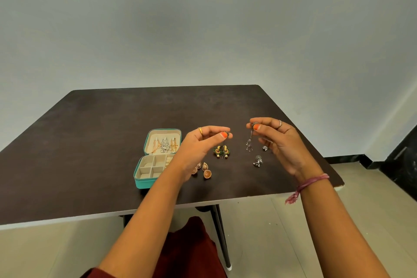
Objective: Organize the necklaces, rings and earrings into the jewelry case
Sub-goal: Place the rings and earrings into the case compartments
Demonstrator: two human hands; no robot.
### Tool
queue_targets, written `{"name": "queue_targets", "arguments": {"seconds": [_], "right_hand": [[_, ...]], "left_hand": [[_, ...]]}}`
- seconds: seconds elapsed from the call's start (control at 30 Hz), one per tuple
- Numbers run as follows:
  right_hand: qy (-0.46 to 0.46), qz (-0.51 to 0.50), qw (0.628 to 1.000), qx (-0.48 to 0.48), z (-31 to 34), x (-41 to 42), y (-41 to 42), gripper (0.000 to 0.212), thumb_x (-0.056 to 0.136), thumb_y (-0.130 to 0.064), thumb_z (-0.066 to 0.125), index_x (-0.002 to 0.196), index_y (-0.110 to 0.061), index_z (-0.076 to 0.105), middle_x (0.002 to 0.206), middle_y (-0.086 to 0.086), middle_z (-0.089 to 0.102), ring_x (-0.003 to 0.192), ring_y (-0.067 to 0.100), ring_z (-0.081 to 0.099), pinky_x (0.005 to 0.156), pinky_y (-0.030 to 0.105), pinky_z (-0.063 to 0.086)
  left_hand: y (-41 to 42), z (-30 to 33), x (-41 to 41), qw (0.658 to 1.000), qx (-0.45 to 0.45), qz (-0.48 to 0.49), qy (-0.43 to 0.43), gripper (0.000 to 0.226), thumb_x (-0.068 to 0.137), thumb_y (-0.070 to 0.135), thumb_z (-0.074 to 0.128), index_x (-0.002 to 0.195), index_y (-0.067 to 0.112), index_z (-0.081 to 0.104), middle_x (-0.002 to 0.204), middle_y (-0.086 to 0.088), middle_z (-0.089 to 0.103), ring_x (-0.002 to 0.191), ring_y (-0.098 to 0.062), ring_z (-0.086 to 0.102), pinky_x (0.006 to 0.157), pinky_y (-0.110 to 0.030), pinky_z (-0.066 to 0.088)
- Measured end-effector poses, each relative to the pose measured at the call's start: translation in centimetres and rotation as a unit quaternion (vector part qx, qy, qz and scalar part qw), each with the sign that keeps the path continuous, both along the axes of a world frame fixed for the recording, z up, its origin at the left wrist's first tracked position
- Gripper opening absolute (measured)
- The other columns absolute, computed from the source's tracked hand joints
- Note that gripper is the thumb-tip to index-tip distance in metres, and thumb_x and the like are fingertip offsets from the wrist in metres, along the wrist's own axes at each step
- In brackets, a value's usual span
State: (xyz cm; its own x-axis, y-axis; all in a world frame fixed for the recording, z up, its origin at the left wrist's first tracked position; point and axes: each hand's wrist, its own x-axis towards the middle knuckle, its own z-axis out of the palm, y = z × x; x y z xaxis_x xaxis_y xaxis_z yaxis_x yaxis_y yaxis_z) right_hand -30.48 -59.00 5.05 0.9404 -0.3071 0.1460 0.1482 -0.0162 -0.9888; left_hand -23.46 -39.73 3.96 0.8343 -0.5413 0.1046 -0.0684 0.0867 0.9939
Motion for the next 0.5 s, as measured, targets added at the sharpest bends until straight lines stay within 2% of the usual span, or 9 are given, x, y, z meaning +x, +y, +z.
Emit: {"name": "queue_targets", "arguments": {"seconds": [0.1,0.2,0.3,0.5], "right_hand": [[0.003,0.000,1.000,-0.017,-0.3,0.0,0.3,0.015,0.088,-0.014,0.062,0.097,-0.021,0.071,0.099,-0.001,0.074,0.093,0.004,0.063,0.082,0.028,0.041],[0.009,0.001,0.999,-0.035,-0.8,0.0,0.8,0.015,0.087,-0.016,0.063,0.099,-0.021,0.072,0.097,-0.002,0.075,0.094,0.004,0.064,0.079,0.023,0.042],[0.015,0.010,0.999,-0.049,-1.6,0.0,1.2,0.017,0.087,-0.015,0.064,0.102,-0.019,0.072,0.096,-0.002,0.075,0.092,0.001,0.065,0.075,0.018,0.042],[0.048,0.003,0.995,-0.084,-3.3,0.0,1.2,0.020,0.091,-0.028,0.059,0.104,-0.024,0.072,0.099,-0.008,0.074,0.102,0.006,0.064,0.085,0.028,0.045]], "left_hand": [[0.4,-0.2,0.2,0.999,0.031,-0.001,-0.008,0.016,0.089,0.019,0.064,0.102,0.023,0.072,0.101,0.005,0.073,0.092,0.004,0.065,0.071,-0.006,0.044],[0.6,-0.5,0.3,0.999,0.045,0.005,-0.011,0.016,0.088,0.018,0.066,0.101,0.023,0.073,0.100,0.006,0.073,0.096,0.001,0.065,0.081,-0.010,0.046],[0.6,-0.9,0.3,0.996,0.077,0.020,-0.030,0.017,0.087,0.016,0.067,0.102,0.021,0.073,0.097,0.008,0.073,0.087,0.006,0.063,0.073,-0.005,0.045],[0.4,-2.1,0.3,0.981,0.177,0.042,-0.070,0.016,0.088,0.020,0.067,0.102,0.024,0.071,0.096,0.009,0.070,0.095,-0.005,0.063,0.074,-0.016,0.045]]}}
